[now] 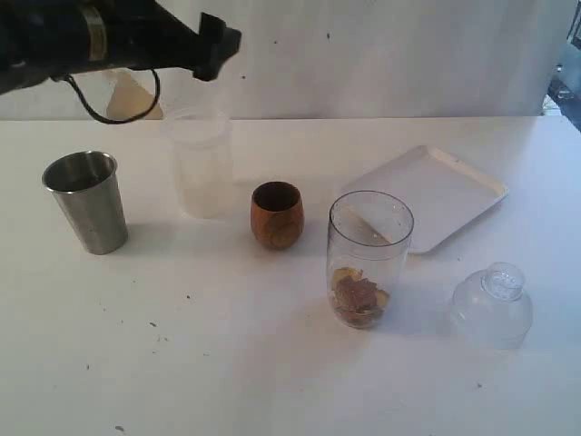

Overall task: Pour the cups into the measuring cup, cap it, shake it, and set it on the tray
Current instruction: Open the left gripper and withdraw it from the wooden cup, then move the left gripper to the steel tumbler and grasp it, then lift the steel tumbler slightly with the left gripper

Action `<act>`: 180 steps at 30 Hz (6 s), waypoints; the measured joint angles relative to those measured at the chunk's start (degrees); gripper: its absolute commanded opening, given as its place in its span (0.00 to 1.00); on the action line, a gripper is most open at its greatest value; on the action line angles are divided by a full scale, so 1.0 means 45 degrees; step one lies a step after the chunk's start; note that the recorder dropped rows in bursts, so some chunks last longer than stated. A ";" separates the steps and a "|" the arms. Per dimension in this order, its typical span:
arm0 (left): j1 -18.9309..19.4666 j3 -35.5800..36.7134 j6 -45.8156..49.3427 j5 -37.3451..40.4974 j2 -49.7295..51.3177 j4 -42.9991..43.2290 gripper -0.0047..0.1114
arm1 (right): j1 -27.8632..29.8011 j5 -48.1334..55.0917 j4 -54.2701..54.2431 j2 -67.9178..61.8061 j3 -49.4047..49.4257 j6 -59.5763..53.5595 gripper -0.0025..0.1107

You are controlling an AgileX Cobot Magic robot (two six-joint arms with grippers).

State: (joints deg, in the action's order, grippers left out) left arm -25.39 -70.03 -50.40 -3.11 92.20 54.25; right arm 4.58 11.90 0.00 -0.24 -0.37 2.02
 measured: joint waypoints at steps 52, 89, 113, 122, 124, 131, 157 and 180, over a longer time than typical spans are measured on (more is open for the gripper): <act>0.5938 1.1458 1.1276 -0.6019 -0.8265 -1.2419 0.95 | 0.0000 0.0000 0.0000 0.0000 0.0000 0.0000 0.02; 0.5875 1.0734 0.9849 -1.4646 0.3840 -0.7572 0.95 | 0.0000 0.0000 0.0000 0.0000 0.0000 0.0000 0.02; 0.5875 0.7084 0.9580 -1.4732 0.6762 -0.7357 0.95 | 0.0000 0.0000 0.0000 0.0000 0.0000 0.0000 0.02; 0.5875 0.6117 0.9818 -1.4732 0.7099 -0.7162 0.95 | 0.0000 0.0000 0.0000 0.0000 0.0000 0.0000 0.02; 0.5875 0.5923 0.9847 -1.4732 0.7099 -0.7026 0.95 | 0.0000 0.0000 0.0000 0.0000 0.0000 0.0000 0.02; 0.5875 0.5580 0.9847 -1.4732 0.7596 -0.6921 0.95 | 0.0000 0.0000 0.0000 0.0000 0.0000 0.0000 0.02; 0.5875 0.4998 0.9819 -1.4732 0.7865 -0.6232 0.95 | 0.0000 0.0000 0.0000 0.0000 0.0000 0.0000 0.02; 0.5875 0.4916 0.9618 -1.4732 0.7865 -0.6232 0.95 | 0.0000 0.0000 0.0000 0.0000 0.0000 0.0000 0.02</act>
State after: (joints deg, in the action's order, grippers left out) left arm 1.05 -47.90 -7.12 -69.41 127.60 26.21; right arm 4.58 11.90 0.00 -0.24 -0.37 2.02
